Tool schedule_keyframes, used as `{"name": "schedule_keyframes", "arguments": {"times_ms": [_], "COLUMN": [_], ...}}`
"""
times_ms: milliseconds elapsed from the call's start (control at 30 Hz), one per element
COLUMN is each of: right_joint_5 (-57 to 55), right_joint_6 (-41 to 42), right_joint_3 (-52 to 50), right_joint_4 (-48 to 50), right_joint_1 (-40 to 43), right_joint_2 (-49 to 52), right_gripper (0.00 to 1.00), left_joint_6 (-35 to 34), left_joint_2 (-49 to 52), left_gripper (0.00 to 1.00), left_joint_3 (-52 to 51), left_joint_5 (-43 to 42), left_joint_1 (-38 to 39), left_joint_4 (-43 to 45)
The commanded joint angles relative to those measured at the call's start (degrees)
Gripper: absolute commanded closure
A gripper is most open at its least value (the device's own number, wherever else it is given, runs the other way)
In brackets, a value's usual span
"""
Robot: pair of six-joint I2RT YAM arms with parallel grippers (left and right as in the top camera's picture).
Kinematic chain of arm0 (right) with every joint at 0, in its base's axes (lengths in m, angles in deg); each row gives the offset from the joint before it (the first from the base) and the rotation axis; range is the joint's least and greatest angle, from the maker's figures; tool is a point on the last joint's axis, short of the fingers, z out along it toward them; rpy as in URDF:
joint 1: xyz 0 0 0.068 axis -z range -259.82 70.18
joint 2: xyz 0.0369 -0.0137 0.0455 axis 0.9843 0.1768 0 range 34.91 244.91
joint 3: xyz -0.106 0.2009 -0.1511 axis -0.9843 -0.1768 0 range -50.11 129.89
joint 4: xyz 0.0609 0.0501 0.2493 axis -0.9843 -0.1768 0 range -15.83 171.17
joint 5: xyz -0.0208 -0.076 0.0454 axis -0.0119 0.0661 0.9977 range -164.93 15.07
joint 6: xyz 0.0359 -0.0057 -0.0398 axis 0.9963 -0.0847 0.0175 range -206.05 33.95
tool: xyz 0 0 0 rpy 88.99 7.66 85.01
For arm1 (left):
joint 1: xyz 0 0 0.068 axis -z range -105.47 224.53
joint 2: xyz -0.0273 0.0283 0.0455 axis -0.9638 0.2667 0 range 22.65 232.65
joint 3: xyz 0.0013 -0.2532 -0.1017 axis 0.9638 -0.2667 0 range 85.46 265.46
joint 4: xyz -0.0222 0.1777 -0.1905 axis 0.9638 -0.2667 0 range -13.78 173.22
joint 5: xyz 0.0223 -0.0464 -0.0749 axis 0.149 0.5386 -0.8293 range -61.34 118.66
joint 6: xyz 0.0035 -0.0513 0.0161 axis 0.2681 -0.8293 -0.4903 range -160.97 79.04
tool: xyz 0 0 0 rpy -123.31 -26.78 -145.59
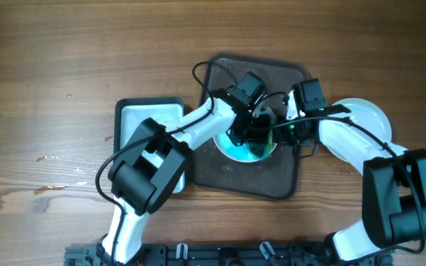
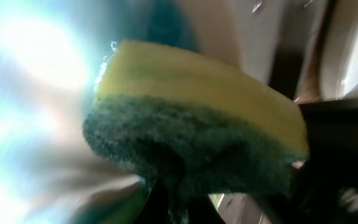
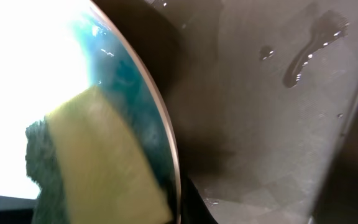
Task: Clean dirty plates on tray and stack at the side
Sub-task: 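Scrub the blue smear with the sponge while right gripper holds plate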
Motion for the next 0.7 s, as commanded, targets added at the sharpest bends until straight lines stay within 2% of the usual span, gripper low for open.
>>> {"name": "schedule_keyframes", "arguments": {"times_ms": [0,200,300,333,367,433,533,600,667], "right_joint_5": [-2.6,-2.6,-2.6,-2.6,-2.6,-2.6,-2.6,-2.6,-2.6], "right_joint_6": [-0.9,-0.9,-0.9,-0.9,-0.9,-0.9,-1.0,-1.1,-1.1], "right_joint_3": [-0.7,-0.7,-0.7,-0.7,-0.7,-0.7,-0.7,-0.7,-0.7], "right_joint_4": [-0.1,-0.1,0.0,0.2,0.2,0.2,0.2,0.2,0.2], "right_joint_1": [-0.4,-0.4,-0.4,-0.4,-0.4,-0.4,-0.4,-0.4,-0.4], "right_joint_2": [2.0,2.0,2.0,2.0,2.0,2.0,2.0,2.0,2.0], "right_gripper": [0.96,0.96,0.96,0.96,0.96,0.96,0.96,0.96,0.96], "left_joint_6": [-1.4,-3.5,-3.4,-3.4,-2.5,0.2,0.5,0.5,0.5], "left_joint_2": [2.1,-0.5,-2.3,-3.0,-3.1,-3.2,-3.2,-3.2,-2.8], "left_gripper": [0.96,0.96,0.96,0.96,0.96,0.96,0.96,0.96,0.96], "left_joint_3": [-2.4,-2.3,-2.3,-2.3,-2.3,-2.3,-2.3,-2.3,-2.3], "left_joint_5": [8.9,30.6,39.6,46.4,48.5,48.5,45.7,39.3,27.9], "left_joint_1": [-1.3,-5.1,-6.3,-6.5,-6.5,-6.5,-6.3,-6.2,-6.1], "left_joint_4": [-8.7,-15.9,-16.2,-15.4,-14.3,-11.8,-9.1,-6.9,-3.6]}}
